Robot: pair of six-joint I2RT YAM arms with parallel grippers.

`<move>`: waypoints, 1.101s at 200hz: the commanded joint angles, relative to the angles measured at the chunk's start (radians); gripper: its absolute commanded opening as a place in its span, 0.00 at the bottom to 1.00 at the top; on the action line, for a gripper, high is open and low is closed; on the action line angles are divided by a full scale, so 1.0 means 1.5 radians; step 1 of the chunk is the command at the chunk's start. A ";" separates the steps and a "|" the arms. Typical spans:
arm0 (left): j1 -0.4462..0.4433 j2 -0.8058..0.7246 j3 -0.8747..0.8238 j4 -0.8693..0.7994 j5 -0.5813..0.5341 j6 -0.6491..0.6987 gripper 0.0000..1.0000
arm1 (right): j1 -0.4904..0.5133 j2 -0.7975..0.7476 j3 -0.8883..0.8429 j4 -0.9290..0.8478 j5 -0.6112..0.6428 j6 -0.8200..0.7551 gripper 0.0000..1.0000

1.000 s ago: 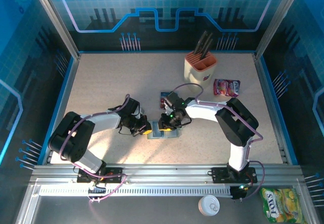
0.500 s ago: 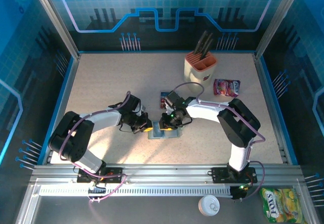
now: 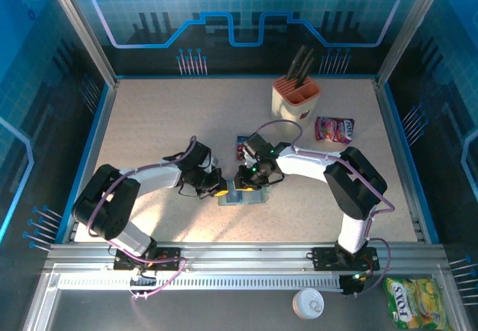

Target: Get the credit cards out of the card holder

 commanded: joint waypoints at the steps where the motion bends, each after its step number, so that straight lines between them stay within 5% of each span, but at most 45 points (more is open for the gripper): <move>1: -0.003 0.007 0.004 -0.014 -0.012 -0.001 0.00 | -0.004 -0.015 0.000 0.000 -0.008 -0.001 0.28; 220: -0.003 0.031 -0.001 -0.032 -0.037 0.013 0.00 | -0.005 0.032 -0.008 0.001 -0.004 -0.002 0.32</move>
